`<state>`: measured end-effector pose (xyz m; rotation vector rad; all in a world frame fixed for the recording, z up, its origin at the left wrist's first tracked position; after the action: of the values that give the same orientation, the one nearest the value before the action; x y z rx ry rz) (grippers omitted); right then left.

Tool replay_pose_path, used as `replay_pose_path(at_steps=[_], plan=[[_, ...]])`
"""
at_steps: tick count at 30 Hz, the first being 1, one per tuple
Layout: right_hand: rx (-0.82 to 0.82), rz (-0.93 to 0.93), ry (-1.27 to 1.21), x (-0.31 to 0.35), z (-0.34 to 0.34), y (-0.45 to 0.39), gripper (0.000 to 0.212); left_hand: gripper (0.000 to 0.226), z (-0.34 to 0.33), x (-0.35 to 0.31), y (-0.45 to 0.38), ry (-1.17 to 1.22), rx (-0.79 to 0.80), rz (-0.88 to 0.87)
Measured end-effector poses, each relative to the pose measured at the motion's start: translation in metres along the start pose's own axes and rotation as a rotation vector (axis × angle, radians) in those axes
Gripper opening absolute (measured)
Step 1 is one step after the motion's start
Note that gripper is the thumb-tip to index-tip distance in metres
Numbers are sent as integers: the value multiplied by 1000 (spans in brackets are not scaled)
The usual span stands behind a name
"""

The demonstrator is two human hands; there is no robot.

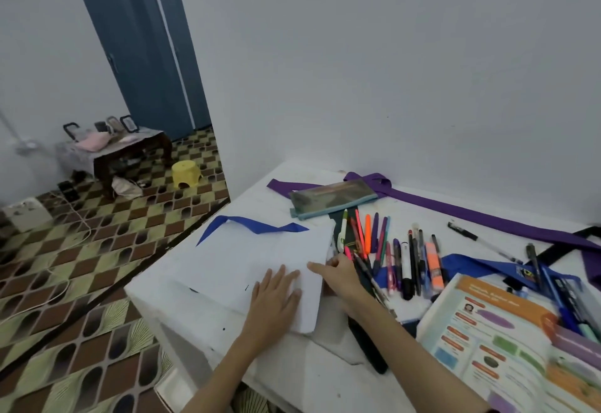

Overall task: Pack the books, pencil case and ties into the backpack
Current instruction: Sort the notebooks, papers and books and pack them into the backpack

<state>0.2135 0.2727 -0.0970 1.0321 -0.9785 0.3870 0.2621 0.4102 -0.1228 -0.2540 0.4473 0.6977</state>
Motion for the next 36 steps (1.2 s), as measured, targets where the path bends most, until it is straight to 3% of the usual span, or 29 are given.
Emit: replay_pose_path(at_steps=[3, 6, 8, 10, 14, 16, 18, 23, 28, 36], plan=[[49, -72, -75, 0, -14, -1, 34, 35, 13, 6, 4, 236, -193, 33], [33, -56, -197, 0, -15, 4, 33, 30, 38, 20, 26, 241, -574, 123], [13, 6, -243, 9, -7, 11, 34, 44, 50, 35, 46, 335, -792, 270], [0, 66, -249, 21, 5, 18, 33, 62, 55, 49, 60, 585, -944, 445], [39, 107, -354, 44, 31, 26, 36, 90, 50, 59, 63, 1184, -1043, 668], [68, 111, -394, 51, 42, 28, 41, 86, 49, 57, 50, 1442, -984, 650], [77, 112, -441, 54, 52, 29, 47, 79, 56, 45, 36, 1509, -899, 557], [2, 93, -542, 48, 86, 28, 42, 80, 92, 6, 18, 1133, -841, 319], [-108, -48, -461, 30, 114, 24, 31, 57, 92, -40, 8, 1167, -612, 66], [-181, -6, -366, 38, 144, 33, 11, 7, 53, -83, -7, 925, -166, 110]])
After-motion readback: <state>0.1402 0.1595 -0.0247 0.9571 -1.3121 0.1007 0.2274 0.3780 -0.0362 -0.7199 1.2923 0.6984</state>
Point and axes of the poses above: each hand's wrist, its own y-axis away from the middle knuckle, its own z-axis out of the back of the hand, x = y × z, the point moved 7 cm from there along -y, towards the middle knuckle, and after that the axes turned 14 degrees about -z, right-handed, at the moved point
